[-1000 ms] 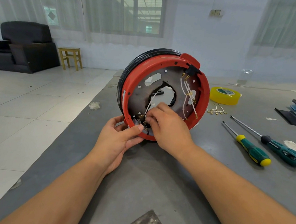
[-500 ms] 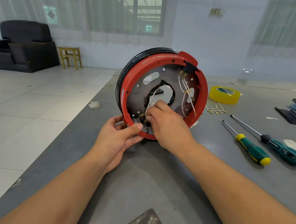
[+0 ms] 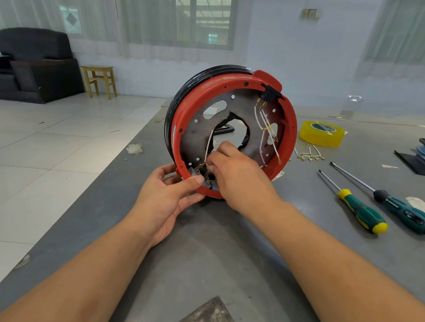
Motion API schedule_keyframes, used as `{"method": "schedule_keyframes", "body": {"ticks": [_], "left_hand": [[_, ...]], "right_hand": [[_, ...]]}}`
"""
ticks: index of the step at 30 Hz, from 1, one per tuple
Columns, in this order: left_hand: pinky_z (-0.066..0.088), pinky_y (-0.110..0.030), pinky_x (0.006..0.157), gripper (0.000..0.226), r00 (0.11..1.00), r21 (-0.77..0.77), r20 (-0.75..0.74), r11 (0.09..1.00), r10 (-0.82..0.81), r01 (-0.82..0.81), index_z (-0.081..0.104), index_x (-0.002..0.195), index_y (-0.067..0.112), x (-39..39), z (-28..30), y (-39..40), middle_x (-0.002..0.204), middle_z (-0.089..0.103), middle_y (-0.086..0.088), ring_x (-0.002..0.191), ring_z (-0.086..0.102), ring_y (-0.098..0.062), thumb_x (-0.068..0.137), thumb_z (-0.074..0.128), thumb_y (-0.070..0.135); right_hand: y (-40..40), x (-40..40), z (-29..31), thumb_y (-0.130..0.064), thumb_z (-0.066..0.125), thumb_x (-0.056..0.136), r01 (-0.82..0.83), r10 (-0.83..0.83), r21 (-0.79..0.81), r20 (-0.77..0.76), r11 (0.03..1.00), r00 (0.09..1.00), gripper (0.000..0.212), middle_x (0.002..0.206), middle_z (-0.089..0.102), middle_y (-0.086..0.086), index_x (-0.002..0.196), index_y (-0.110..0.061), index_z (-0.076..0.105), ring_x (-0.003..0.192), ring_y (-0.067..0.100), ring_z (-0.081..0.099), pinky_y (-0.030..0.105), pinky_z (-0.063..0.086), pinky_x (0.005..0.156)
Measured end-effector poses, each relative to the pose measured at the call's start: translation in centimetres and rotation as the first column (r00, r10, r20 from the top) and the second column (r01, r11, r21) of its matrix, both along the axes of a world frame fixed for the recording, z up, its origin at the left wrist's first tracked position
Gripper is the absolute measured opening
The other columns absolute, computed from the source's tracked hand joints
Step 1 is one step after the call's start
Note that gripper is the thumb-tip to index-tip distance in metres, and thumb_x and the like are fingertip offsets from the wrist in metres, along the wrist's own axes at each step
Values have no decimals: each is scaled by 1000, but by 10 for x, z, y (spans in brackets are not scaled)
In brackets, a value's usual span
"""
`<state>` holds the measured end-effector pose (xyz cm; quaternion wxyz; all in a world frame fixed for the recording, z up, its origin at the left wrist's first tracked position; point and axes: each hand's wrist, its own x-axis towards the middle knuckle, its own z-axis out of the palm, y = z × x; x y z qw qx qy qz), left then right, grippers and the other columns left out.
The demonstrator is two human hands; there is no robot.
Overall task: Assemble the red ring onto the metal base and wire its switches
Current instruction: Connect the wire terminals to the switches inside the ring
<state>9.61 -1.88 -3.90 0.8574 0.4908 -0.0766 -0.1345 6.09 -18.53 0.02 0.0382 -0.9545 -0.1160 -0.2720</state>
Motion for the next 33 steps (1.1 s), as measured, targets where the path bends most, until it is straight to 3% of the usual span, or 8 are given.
{"method": "schedule_keyframes", "body": {"ticks": [8, 21, 28, 33], "left_hand": [[66, -41, 78, 64, 1000, 5, -1, 1000, 5, -5, 53, 132, 7, -1, 0, 0, 122, 70, -23, 101, 78, -35, 76, 83, -4], [66, -42, 78, 66, 1000, 4, -1, 1000, -3, 3, 53, 133, 7, -1, 0, 1, 119, 73, -22, 103, 77, -37, 75, 84, -4], [65, -41, 78, 71, 999, -19, 33, 999, -36, 36, 50, 139, 8, -1, -1, 0, 116, 76, -20, 105, 77, -37, 77, 83, -4], [65, -40, 78, 76, 999, -14, 41, 1000, -24, 25, 44, 133, 17, -1, -2, 0, 119, 74, -22, 104, 77, -37, 73, 87, -1]], "right_hand": [[4, -1, 1, -27, 53, 104, 52, -57, 153, 32, 987, 998, 22, 111, 57, -1, 111, -17, 72, 88, 23, 64, 38, 53, 70], [7, -1, -2, -24, 58, 100, 26, -34, 225, 32, 974, 999, 21, 104, 62, 1, 103, -14, 76, 90, 22, 63, 39, 53, 73], [11, -1, -9, -29, 68, 94, -33, -17, 508, 93, 861, 996, 11, 95, 58, -7, 96, -19, 73, 81, 11, 60, 41, 56, 76], [11, 2, -9, -27, 66, 96, -75, 15, 520, 119, 851, 993, 10, 90, 56, -8, 93, -19, 71, 76, 11, 56, 43, 54, 72]]}}
